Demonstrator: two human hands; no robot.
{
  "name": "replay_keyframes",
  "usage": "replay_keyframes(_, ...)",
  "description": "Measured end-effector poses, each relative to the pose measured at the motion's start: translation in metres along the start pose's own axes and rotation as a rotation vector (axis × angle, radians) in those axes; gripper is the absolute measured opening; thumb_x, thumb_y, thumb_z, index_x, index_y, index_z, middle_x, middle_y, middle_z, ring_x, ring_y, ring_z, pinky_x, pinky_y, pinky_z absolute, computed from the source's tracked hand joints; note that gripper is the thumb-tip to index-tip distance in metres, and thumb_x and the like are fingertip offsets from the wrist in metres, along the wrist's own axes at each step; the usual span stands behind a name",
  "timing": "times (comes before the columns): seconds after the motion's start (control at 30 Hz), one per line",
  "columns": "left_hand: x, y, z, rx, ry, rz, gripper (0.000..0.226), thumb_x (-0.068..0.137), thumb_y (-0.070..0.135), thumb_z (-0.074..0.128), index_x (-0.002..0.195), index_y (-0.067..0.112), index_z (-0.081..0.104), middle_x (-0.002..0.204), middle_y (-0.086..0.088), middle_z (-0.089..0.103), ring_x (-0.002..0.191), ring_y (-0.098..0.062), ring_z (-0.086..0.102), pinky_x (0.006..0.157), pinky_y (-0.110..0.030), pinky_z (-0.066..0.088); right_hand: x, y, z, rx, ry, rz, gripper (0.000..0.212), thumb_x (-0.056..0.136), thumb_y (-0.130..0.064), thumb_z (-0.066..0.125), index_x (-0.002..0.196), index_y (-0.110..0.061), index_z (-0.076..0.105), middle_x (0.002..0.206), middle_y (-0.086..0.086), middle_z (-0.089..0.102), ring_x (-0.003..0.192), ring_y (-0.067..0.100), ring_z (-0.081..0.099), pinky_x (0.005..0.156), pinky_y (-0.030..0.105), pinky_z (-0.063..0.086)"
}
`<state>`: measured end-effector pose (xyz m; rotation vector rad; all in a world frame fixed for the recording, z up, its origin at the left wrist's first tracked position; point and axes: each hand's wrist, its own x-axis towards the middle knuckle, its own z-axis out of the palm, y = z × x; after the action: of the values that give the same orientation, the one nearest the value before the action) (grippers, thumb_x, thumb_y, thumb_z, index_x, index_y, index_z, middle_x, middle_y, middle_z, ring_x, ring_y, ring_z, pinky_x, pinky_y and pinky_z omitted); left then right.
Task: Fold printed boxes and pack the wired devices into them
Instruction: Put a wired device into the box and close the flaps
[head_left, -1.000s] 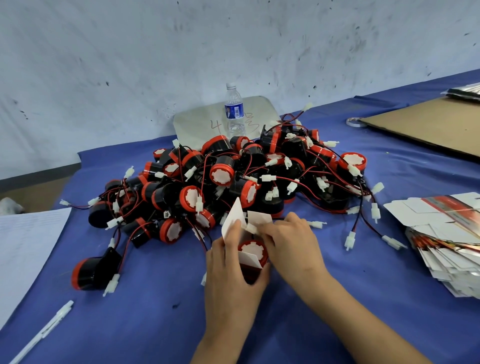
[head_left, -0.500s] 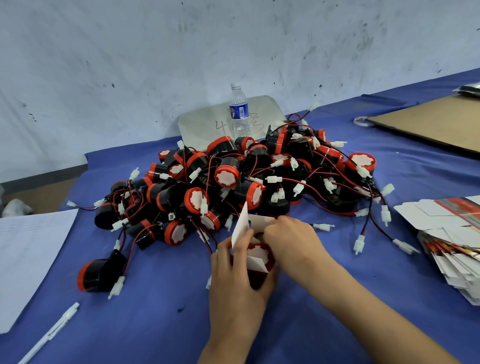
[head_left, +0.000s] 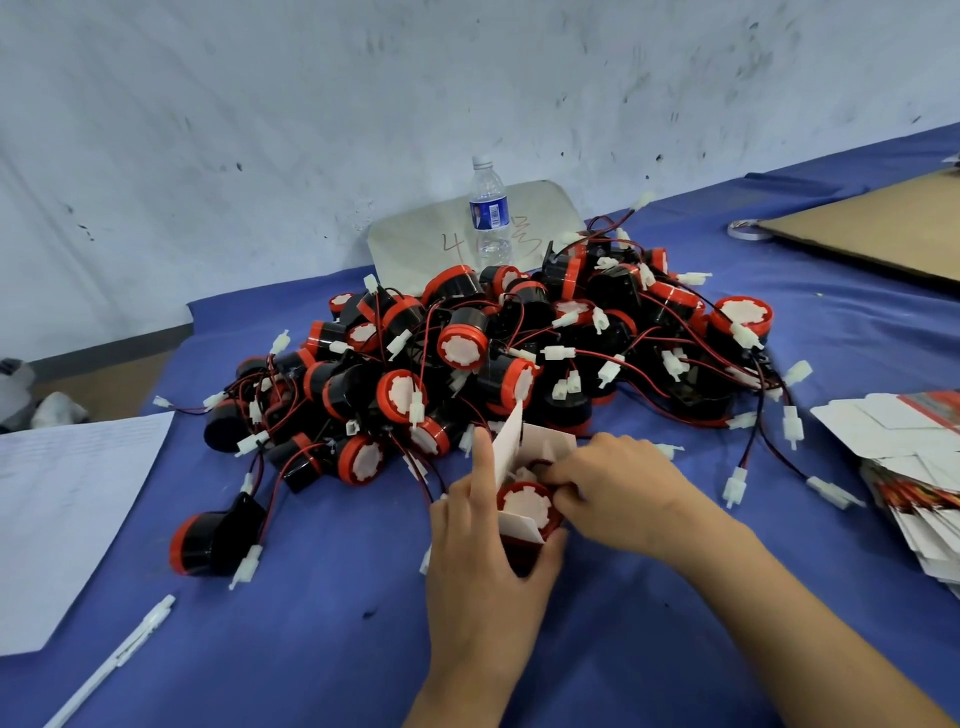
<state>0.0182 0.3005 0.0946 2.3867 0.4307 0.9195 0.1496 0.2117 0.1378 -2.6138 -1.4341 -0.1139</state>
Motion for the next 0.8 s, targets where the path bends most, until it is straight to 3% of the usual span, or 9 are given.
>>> replay_keyframes(0.1,0.001,-0.002,0.0,-0.057,0.003,-0.063,0.118,0.075,0.049,0.076,0.135,0.063,-0.025,0.105,0.004,0.06,0.107,-0.018,0.049,0.082,-0.042,0.052,-0.004,0.003,-0.002,0.046,0.056,0.038,0.033,0.086,-0.036,0.04,0.1,-0.026,0.069,0.079,-0.003,0.062,0.075,0.022,0.056,0.051,0.028,0.034)
replay_keyframes(0.17,0.001,-0.006,0.001,-0.086,0.006,-0.095,0.12,0.074,0.05,0.077,0.135,0.062,-0.027,0.104,0.007,0.056,0.105,-0.016,0.051,0.081,-0.033,0.051,-0.004,0.001,-0.002,0.089,0.065,0.015,0.032,0.086,-0.036,0.042,0.097,-0.026,0.071,0.093,-0.007,0.062,0.085,0.02,0.057,0.06,0.031,0.044)
replay_keyframes(0.3,0.002,-0.013,0.004,-0.116,0.025,-0.136,0.123,0.071,0.051,0.077,0.137,0.059,-0.027,0.095,0.023,0.043,0.095,0.0,0.05,0.067,-0.013,0.042,-0.006,-0.007,0.001,0.133,0.145,-0.062,0.027,0.088,-0.026,0.047,0.08,-0.012,0.069,0.109,-0.008,0.051,0.081,0.014,0.046,0.058,0.03,0.036)
replay_keyframes(0.37,0.003,-0.014,0.005,-0.114,0.022,-0.131,0.122,0.071,0.054,0.075,0.138,0.058,-0.026,0.097,0.028,0.044,0.097,0.01,0.044,0.07,-0.008,0.041,-0.006,-0.009,0.001,0.185,0.173,-0.044,0.026,0.087,-0.023,0.047,0.081,-0.01,0.069,0.117,-0.009,0.056,0.085,0.015,0.053,0.062,0.032,0.043)
replay_keyframes(0.43,0.004,-0.014,0.006,-0.116,0.01,-0.133,0.12,0.071,0.055,0.074,0.139,0.058,-0.025,0.101,0.032,0.044,0.099,0.015,0.04,0.077,-0.002,0.038,-0.006,-0.011,0.0,0.172,0.15,-0.014,0.028,0.089,-0.027,0.042,0.094,-0.016,0.068,0.107,-0.008,0.062,0.092,0.019,0.058,0.068,0.034,0.048)
replay_keyframes(0.53,0.005,-0.014,0.006,-0.111,-0.01,-0.156,0.119,0.073,0.05,0.076,0.136,0.063,-0.023,0.101,0.011,0.048,0.101,0.015,0.04,0.079,0.002,0.034,-0.005,-0.012,0.002,0.167,0.098,0.029,0.019,0.091,-0.027,0.04,0.105,-0.023,0.052,0.085,-0.003,0.06,0.08,0.025,0.056,0.058,0.032,0.039)
replay_keyframes(0.63,0.005,-0.015,0.006,-0.092,-0.021,-0.141,0.117,0.073,0.05,0.075,0.136,0.062,-0.023,0.1,0.006,0.055,0.103,0.012,0.039,0.078,-0.002,0.037,-0.004,-0.014,0.006,0.226,0.106,0.05,0.013,0.091,-0.024,0.041,0.1,-0.026,0.032,0.071,-0.003,0.047,0.067,0.027,0.047,0.049,0.031,0.023)
replay_keyframes(0.8,0.003,-0.015,0.007,-0.095,-0.003,-0.104,0.113,0.074,0.051,0.075,0.135,0.066,-0.019,0.095,0.012,0.052,0.103,0.003,0.043,0.074,-0.015,0.041,0.001,-0.011,0.009,0.25,0.096,0.069,0.022,0.096,-0.029,0.035,0.117,-0.03,0.041,0.09,-0.001,0.063,0.078,0.028,0.056,0.06,0.036,0.041)
